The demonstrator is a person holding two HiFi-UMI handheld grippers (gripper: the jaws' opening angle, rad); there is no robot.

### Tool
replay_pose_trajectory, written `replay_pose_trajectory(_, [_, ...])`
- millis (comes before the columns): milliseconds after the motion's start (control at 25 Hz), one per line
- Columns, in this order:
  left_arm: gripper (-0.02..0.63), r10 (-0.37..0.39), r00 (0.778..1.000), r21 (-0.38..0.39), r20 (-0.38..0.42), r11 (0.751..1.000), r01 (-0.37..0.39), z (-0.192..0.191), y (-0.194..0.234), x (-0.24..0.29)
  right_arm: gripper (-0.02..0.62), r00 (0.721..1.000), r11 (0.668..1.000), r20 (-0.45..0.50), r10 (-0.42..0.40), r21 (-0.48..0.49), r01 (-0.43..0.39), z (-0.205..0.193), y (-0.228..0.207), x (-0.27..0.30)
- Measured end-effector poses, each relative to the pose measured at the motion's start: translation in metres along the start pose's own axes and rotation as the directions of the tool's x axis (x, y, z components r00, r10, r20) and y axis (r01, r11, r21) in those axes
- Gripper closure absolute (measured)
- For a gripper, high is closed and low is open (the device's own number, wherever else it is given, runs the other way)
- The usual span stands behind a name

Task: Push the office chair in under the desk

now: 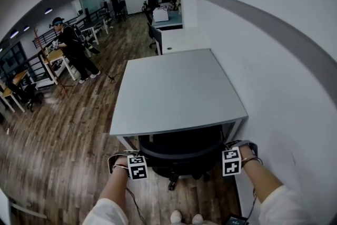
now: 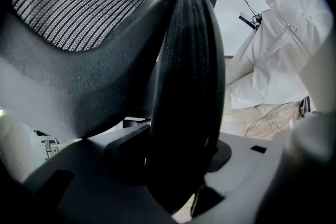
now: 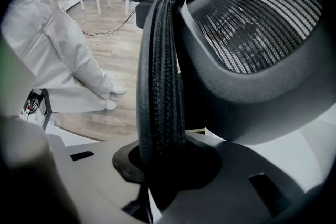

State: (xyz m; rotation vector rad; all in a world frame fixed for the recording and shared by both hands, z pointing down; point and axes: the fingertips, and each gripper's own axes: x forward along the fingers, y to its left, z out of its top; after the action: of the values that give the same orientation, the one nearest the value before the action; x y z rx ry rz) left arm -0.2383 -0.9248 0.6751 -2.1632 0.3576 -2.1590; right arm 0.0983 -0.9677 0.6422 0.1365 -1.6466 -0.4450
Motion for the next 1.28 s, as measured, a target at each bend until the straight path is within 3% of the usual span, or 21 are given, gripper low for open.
replay_pose_trajectory(480, [0.397,0.005,1.0,-0.004,0.003,1.0,-0.005,0.006,0.05,0.006,0.5,1.0,1.0,-0.003,-0.005,0.002,0.005,-0.009,-0.048,0.014])
replay_pose_trajectory(1280, [0.397,0.015,1.0,-0.012,0.012,1.0,-0.015,0.014,0.095,0.012,0.5,1.0,1.0,0.005,-0.01,0.002,0.01,-0.02,-0.092,0.027])
